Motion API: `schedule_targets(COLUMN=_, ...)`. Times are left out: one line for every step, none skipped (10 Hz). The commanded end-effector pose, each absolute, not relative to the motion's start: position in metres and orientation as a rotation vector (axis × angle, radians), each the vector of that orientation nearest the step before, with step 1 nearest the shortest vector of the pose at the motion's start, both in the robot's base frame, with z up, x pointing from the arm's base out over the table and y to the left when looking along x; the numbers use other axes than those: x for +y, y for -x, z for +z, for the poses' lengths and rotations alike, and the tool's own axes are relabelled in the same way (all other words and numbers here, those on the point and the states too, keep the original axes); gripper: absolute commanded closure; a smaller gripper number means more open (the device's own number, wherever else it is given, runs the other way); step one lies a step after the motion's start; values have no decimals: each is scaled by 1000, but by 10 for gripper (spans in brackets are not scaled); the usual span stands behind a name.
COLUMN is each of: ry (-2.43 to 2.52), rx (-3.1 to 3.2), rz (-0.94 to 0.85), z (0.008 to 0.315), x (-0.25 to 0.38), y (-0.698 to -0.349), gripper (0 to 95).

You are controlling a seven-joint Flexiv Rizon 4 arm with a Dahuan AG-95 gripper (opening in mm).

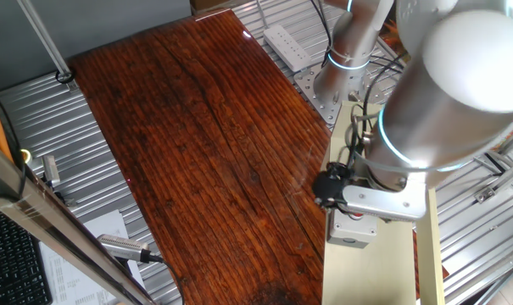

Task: Put the object on the shelf

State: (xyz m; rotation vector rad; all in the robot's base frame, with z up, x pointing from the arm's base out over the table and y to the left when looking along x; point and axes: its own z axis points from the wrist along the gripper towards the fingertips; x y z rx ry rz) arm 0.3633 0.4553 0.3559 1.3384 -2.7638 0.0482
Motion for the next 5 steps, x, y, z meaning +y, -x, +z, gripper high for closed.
schedule_targets(ry=-1366, rx=-2754, rz=14, z=360, x=445, y=-370, gripper=0)
schedule_targets(ry=-1370, rx=-2749, rz=7, z=363, x=438, y=-375, gripper=0)
schedule_targets(ry=-1378, rx=-2744, rz=8, z=367, x=430, y=-380, gripper=190)
schedule_targets(ry=-1377, rx=-2745, rz=8, z=371, x=415, y=-386, gripper=190)
schedule_targets(ry=-1383, rx=-2741, rz=13, z=373, x=403, y=-392, gripper=190)
